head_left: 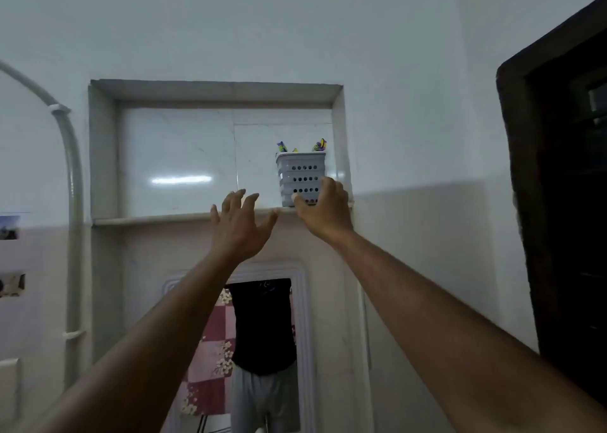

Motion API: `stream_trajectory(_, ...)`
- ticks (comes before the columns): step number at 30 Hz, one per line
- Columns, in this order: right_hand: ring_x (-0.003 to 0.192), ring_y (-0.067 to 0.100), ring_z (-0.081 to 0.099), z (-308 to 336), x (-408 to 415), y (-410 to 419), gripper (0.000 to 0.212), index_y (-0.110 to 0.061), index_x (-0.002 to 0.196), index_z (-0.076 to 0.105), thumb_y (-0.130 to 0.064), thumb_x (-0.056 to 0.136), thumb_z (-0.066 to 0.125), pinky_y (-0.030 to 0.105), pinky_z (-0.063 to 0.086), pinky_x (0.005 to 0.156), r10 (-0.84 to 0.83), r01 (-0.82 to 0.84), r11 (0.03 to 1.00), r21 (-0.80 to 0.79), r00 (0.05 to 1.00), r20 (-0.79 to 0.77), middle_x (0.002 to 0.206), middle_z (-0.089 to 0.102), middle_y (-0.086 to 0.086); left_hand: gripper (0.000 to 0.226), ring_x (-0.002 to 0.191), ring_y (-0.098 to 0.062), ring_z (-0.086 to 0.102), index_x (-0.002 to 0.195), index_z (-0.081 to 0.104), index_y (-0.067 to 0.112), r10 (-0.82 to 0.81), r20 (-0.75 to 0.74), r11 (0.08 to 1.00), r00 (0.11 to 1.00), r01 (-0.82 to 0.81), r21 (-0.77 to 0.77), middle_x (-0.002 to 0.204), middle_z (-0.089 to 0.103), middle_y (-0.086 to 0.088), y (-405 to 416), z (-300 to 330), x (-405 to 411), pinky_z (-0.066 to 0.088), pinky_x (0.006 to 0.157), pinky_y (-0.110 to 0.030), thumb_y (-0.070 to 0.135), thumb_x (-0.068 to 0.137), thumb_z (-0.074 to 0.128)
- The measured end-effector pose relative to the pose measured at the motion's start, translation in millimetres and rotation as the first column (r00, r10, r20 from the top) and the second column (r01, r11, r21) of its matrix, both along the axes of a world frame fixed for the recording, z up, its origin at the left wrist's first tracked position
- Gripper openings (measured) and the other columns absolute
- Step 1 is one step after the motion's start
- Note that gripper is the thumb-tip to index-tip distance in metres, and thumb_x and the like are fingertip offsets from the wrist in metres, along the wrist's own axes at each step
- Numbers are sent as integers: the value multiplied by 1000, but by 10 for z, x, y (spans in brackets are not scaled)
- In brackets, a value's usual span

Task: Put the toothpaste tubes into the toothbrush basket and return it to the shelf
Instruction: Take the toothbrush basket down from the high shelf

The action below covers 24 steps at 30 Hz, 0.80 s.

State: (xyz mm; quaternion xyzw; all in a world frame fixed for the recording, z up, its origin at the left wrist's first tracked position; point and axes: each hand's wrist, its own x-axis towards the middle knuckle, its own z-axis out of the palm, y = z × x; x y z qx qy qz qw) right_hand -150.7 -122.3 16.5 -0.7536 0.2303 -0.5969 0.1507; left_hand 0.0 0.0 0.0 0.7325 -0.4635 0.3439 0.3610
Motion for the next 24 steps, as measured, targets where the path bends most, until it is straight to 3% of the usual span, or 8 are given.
stream_trajectory(7,140,35,52,134,245,-158,92,-7,156,39,-58,92,80,53,49,115,-3,5,996,90,1000,-20,152,52,14,76,168,-32,-3,168,31,35,76,-30,987,997,-71,146,181,10,-4,-284,55,243,-10,128,-68,76,104,23)
stream_trajectory(15,141,38,51,134,489,-298,113,-1,158,25,-67,86,82,54,37,122,-105,107,992,68,994,-33,154,52,17,67,168,-30,0,161,42,42,106,-78,988,991,-96,122,178,23,1,-436,8,369,-17,128,-63,74,105,24)
stream_trajectory(21,126,40,59,83,483,-311,110,-2,148,37,-68,75,87,52,53,106,-190,187,980,70,981,36,141,53,17,67,168,-28,-3,162,40,40,114,-84,987,990,-103,125,179,20,1,-411,-27,345,-18,129,-62,72,106,23)
stream_trajectory(24,132,40,54,84,432,-265,131,-4,159,25,-68,64,91,53,54,106,-181,170,981,94,976,121,146,47,16,66,168,-28,-2,162,41,40,112,-82,987,990,-101,124,179,21,1,-397,-3,338,-17,129,-62,72,106,24)
